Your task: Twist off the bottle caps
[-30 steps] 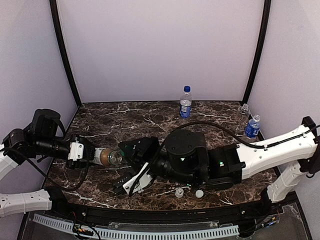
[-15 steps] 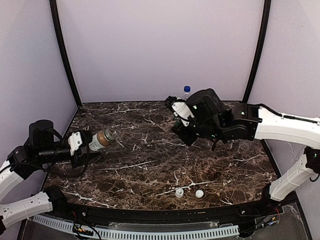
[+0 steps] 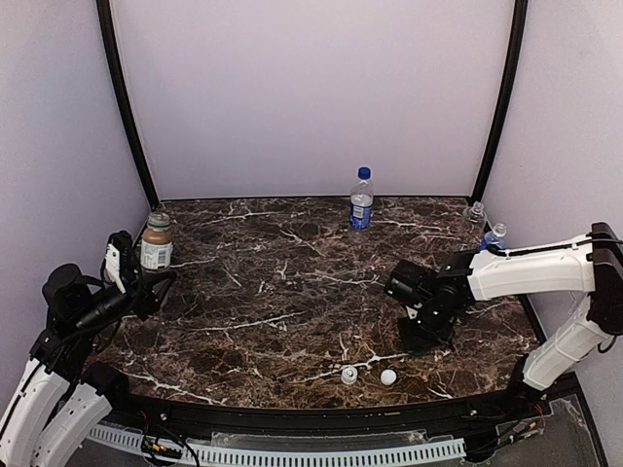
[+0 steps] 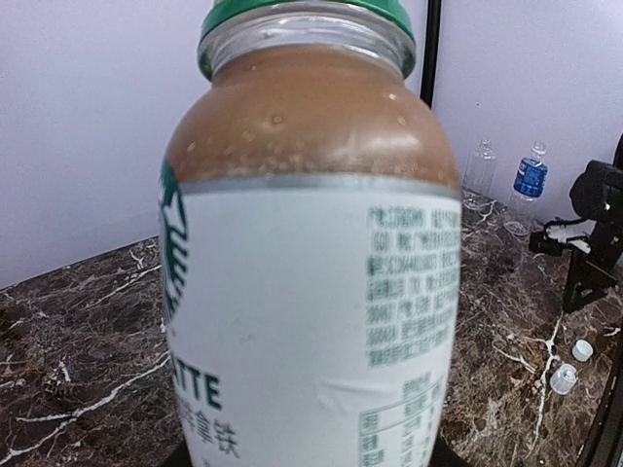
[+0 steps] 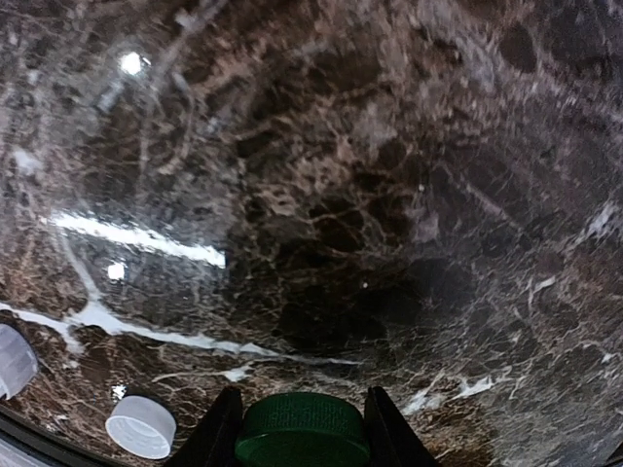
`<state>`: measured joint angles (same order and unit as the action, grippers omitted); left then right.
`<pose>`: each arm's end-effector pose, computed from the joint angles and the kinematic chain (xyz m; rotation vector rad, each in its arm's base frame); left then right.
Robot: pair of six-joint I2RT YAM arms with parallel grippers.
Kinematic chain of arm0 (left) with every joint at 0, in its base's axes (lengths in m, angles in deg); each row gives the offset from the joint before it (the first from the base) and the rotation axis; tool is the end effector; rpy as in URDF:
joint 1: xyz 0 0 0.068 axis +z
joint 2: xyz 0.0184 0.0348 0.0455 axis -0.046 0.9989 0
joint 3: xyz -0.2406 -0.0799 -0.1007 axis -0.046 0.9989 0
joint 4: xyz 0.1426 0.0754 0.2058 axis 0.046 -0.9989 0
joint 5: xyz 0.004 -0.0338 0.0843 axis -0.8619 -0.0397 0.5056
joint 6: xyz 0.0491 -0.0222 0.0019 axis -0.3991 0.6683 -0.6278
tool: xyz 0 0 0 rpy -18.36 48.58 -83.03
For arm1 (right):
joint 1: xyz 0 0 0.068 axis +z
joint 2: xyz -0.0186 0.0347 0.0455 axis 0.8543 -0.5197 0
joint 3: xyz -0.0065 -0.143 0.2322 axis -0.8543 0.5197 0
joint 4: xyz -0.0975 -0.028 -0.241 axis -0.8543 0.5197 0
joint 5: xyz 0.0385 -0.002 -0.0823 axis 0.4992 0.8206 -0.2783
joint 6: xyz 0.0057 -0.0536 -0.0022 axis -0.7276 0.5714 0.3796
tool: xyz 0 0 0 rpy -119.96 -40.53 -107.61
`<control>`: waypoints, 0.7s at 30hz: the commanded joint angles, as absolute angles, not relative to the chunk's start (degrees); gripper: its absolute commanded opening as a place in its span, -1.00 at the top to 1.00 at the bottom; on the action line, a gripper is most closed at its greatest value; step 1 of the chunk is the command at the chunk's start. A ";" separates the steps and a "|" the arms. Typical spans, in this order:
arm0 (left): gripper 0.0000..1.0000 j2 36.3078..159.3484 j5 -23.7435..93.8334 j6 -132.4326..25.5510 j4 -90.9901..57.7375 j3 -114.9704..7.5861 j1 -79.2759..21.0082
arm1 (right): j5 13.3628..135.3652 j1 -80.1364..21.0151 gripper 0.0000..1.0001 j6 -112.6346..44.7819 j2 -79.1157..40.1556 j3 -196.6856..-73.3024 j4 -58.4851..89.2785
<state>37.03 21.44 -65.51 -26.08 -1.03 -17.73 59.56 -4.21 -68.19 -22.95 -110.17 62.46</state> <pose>0.1032 -0.0416 0.2563 0.5124 1.5513 -0.5036 0.1479 0.1995 0.1820 -0.3302 2.9297 0.0402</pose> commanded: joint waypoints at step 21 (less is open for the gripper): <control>-0.03 31.04 8.51 -60.07 -16.30 4.12 -12.97 | 59.22 -5.21 -0.68 -70.28 -25.40 -119.43 68.15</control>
<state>31.92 14.75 -61.25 -20.25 2.58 -13.42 63.17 -5.52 -71.89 -26.69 -110.73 62.48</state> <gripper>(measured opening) 0.515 0.812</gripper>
